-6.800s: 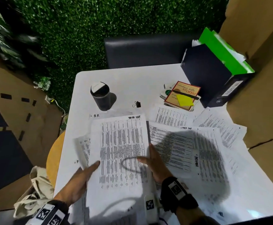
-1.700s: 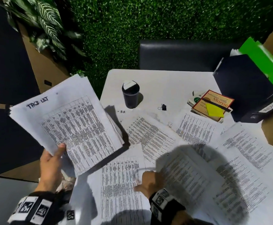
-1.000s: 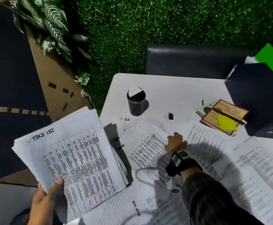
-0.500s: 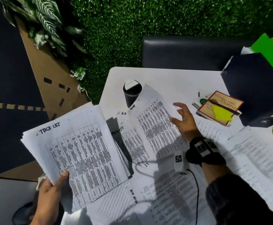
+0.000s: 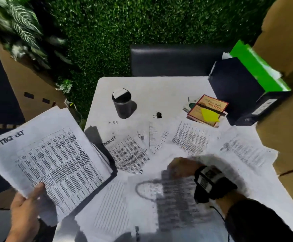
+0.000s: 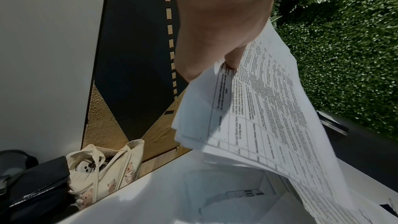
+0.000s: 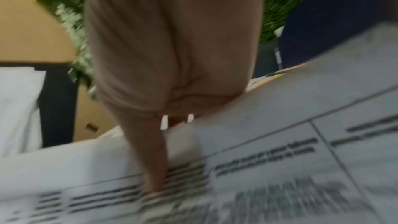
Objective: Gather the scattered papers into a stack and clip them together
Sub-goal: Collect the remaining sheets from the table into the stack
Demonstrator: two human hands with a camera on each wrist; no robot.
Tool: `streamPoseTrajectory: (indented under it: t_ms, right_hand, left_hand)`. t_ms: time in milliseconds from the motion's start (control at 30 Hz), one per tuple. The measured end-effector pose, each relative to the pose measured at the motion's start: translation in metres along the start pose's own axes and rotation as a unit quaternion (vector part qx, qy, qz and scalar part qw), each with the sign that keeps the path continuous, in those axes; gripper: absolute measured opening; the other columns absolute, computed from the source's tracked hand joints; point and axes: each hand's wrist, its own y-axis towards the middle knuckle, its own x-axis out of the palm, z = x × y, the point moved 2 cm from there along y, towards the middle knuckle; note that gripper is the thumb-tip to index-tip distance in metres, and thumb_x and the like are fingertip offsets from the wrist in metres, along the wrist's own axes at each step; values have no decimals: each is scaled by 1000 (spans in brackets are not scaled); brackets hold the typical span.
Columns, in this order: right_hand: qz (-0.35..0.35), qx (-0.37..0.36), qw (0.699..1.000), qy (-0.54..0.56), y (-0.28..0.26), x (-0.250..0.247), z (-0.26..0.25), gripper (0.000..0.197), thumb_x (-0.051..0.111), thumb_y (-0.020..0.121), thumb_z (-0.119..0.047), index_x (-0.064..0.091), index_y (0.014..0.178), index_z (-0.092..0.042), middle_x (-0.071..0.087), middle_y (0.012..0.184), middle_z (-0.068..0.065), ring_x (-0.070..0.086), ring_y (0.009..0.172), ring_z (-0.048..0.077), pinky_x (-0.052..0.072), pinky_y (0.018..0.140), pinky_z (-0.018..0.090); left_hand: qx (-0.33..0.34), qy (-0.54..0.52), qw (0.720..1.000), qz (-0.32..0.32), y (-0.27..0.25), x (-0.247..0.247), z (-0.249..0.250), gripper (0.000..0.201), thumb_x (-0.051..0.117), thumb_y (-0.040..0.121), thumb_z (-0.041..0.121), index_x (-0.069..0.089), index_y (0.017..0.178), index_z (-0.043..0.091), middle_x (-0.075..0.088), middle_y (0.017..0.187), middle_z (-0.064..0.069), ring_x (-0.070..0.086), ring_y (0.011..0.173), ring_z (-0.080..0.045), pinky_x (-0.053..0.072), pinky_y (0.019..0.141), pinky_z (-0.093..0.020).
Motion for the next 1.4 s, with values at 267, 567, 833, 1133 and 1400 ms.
streamPoseTrajectory:
  t_ms: [267, 567, 833, 1133, 1400]
  right_hand:
    - [79, -29, 957, -278, 30, 63, -29, 35, 81, 64, -28, 72, 97, -24, 50, 141, 5, 48, 128, 25, 42, 97, 42]
    - [98, -58, 943, -312, 37, 60, -43, 32, 57, 79, 2, 63, 108, -7, 45, 130, 16, 40, 122, 34, 29, 102, 45]
    - [72, -117, 987, 87, -25, -8, -39, 27, 68, 67, 0, 59, 67, -25, 58, 75, -9, 56, 79, 8, 47, 85, 26]
    - [253, -103, 769, 578, -58, -53, -38, 50, 65, 77, 12, 53, 117, -15, 57, 88, -3, 54, 79, -5, 48, 65, 9]
    - [302, -26, 697, 650, -22, 15, -26, 80, 85, 54, -26, 55, 125, -7, 60, 122, 2, 55, 118, 25, 47, 94, 21]
  left_hand:
    - [-3, -8, 998, -61, -17, 4, 8, 5, 58, 93, 13, 55, 91, 9, 55, 85, -12, 57, 78, -27, 47, 60, -32]
    - [40, 10, 992, -116, -37, 18, 12, 8, 56, 94, 8, 52, 88, 4, 57, 67, -7, 56, 57, -15, 47, 43, -17]
    - [78, 8, 994, -81, -12, 24, 6, 14, 57, 95, 11, 58, 106, 3, 59, 90, -11, 54, 88, -26, 44, 76, -38]
    - [8, 1, 951, -310, -49, 104, 8, 23, 63, 90, 13, 67, 112, 17, 71, 103, -8, 64, 89, -27, 49, 81, -38]
    - [-76, 20, 902, -426, -80, 143, 20, 30, 59, 89, 14, 63, 118, 9, 73, 108, -16, 71, 96, -34, 58, 76, -39]
